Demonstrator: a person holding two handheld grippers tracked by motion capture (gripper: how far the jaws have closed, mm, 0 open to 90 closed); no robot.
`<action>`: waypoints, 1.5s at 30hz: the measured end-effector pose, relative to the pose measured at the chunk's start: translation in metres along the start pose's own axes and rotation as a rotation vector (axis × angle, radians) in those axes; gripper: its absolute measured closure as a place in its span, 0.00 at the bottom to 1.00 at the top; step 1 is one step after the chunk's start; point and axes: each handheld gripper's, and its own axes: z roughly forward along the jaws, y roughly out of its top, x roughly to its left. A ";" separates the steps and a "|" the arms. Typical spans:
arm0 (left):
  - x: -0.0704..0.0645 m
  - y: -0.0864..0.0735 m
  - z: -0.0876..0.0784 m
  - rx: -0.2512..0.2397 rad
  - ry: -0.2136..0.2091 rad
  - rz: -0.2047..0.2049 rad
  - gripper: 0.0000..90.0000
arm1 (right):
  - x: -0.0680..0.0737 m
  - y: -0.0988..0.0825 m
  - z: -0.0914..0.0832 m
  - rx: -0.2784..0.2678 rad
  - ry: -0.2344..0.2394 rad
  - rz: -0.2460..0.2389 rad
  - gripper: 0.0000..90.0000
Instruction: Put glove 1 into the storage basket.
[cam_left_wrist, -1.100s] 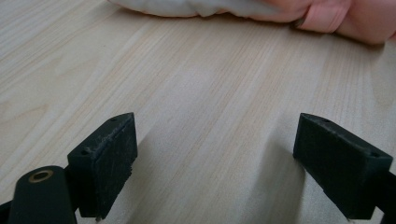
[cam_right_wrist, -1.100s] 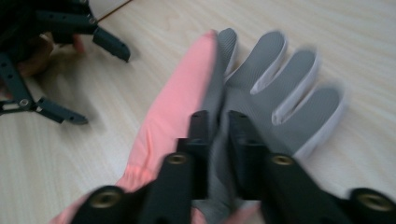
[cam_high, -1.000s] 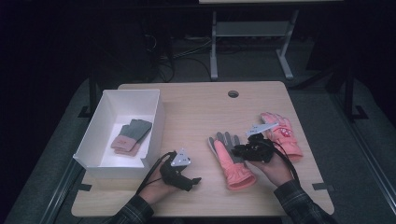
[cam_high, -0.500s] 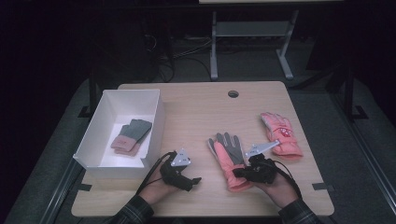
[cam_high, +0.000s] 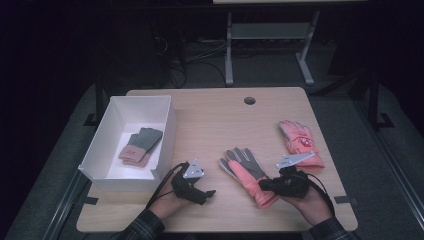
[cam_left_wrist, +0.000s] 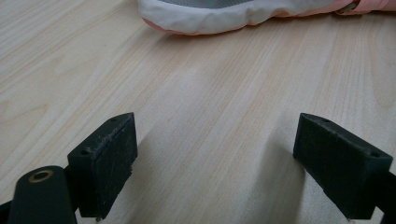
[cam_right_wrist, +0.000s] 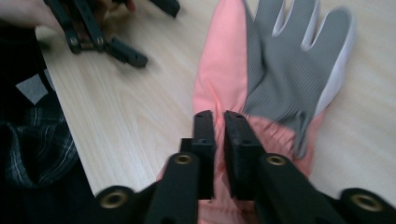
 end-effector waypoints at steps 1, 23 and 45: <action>0.000 0.000 0.000 0.000 0.000 0.000 0.14 | -0.001 0.002 -0.002 -0.014 -0.010 -0.005 0.87; 0.000 0.000 0.000 0.000 0.001 -0.002 0.14 | -0.069 0.036 -0.022 -0.076 -0.275 0.102 0.71; 0.000 0.001 0.000 0.005 -0.004 0.000 0.14 | -0.157 0.022 -0.041 -0.102 -0.484 0.267 0.67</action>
